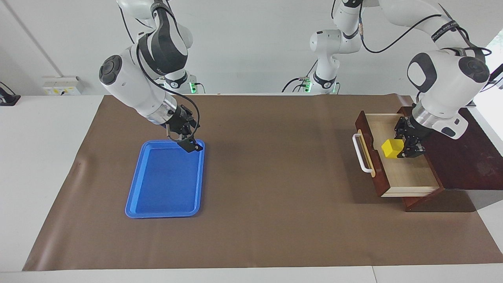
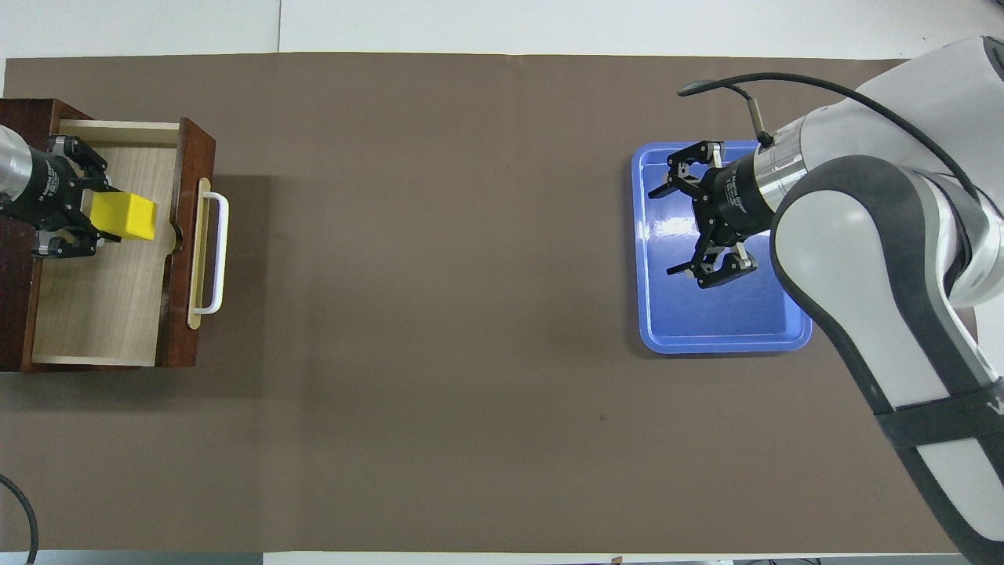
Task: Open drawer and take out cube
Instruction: 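Lift the cube with the left gripper while the right gripper approaches it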
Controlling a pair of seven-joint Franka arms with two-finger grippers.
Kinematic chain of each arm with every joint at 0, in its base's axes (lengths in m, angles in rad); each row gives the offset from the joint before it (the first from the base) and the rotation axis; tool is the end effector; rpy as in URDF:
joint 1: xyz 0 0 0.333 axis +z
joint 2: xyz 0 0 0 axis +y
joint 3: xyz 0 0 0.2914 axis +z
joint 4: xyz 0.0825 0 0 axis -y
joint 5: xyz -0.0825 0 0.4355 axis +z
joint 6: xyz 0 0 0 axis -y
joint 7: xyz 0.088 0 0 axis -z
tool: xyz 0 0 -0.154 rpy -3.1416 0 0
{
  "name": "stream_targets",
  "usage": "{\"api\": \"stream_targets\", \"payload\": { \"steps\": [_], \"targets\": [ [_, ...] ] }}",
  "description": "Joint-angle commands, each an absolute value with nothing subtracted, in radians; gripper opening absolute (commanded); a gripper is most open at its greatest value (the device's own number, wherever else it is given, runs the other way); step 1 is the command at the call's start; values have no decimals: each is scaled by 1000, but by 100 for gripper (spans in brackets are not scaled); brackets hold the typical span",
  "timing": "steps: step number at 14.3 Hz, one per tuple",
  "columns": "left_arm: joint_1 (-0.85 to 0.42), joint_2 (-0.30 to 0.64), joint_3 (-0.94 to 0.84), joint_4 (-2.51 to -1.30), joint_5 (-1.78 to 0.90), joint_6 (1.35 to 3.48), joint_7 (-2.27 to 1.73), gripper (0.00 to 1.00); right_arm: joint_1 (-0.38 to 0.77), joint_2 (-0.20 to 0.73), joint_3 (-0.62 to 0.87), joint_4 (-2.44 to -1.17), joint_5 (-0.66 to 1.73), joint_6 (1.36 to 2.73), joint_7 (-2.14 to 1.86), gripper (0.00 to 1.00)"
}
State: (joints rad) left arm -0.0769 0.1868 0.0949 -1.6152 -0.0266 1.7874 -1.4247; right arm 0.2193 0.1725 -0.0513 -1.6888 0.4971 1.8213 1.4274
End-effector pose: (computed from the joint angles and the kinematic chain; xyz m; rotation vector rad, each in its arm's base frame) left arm 0.6637 0.0057 0.4298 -2.3526 -2.0781 0.0249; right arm 0.6387 0.1712 0.4172 -2.1432 1.7944 0.5173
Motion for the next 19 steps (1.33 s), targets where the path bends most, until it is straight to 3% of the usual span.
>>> {"api": "stream_targets", "payload": {
  "steps": [1, 3, 9, 16, 19],
  "targets": [
    [-94, 236, 26, -1453, -48, 1654, -1533, 0, 244, 233, -52, -1597, 549, 1827, 1396, 100],
    [-94, 248, -47, -1395, -38, 1594, -1673, 0, 256, 271, -52, -1537, 555, 1825, 1396, 100],
    [-103, 241, -290, -1407, 31, 1652, -2067, 0, 278, 472, -51, -1336, 687, 1813, 1417, 100],
    [-129, 278, -460, -1480, 152, 1790, -2258, 0, 301, 460, -51, -1425, 756, 1833, 1391, 100],
    [-143, 316, -477, -1476, 187, 1790, -2281, 0, 363, 428, -55, -1463, 743, 1864, 1356, 100]
  ]
}}
